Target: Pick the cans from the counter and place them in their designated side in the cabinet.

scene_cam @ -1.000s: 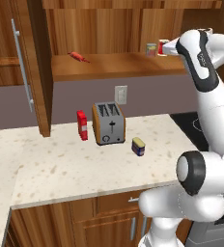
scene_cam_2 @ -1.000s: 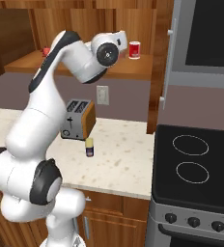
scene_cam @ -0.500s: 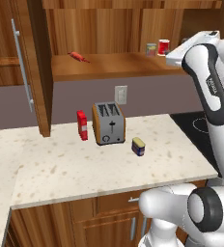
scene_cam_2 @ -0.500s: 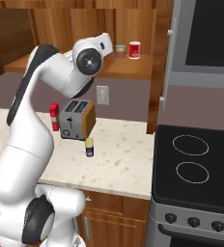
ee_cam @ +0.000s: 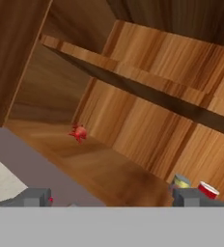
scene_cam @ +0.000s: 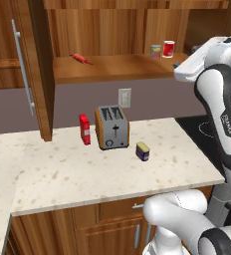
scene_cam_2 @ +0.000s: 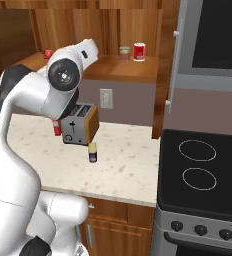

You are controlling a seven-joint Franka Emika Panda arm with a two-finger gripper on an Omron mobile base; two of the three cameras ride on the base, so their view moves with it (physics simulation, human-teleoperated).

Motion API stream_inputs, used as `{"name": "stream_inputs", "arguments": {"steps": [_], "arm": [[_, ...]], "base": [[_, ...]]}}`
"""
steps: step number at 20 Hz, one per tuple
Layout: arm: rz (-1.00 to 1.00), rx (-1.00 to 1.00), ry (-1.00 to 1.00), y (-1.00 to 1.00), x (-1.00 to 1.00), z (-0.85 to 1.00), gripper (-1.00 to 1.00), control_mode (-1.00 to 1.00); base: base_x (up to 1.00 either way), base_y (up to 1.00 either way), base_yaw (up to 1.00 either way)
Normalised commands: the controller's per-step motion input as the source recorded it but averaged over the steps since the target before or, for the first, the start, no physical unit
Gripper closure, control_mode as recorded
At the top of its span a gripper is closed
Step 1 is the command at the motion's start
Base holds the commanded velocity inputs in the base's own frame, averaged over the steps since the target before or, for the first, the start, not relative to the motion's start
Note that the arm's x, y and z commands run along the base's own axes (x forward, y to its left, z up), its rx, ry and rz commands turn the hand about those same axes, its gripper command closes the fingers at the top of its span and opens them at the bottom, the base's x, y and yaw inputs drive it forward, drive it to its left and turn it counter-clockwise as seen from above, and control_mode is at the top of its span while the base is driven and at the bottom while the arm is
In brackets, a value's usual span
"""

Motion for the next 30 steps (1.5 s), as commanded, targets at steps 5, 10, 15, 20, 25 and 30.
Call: {"name": "stream_inputs", "arguments": {"steps": [5,10,15,20,25,30], "arm": [[-0.01,0.0,0.0,0.14,-0.74,0.0,-1.0,-1.0],[-0.04,0.01,0.02,0.25,-0.47,0.0,-1.0,-1.0],[-0.05,0.0,0.1,0.05,-0.51,0.0,-1.0,-1.0],[-0.08,0.0,0.2,0.01,-0.47,-0.01,-1.0,-1.0],[-0.09,0.0,0.22,0.0,-0.46,-0.02,-1.0,-1.0],[-0.09,-0.01,0.23,0.0,-0.39,-0.13,-1.0,-1.0]], "base": [[0.0,0.0,0.0],[0.0,0.0,0.0],[0.0,0.0,0.0],[0.0,0.0,0.0],[0.0,0.0,0.0],[0.0,0.0,0.0]]}}
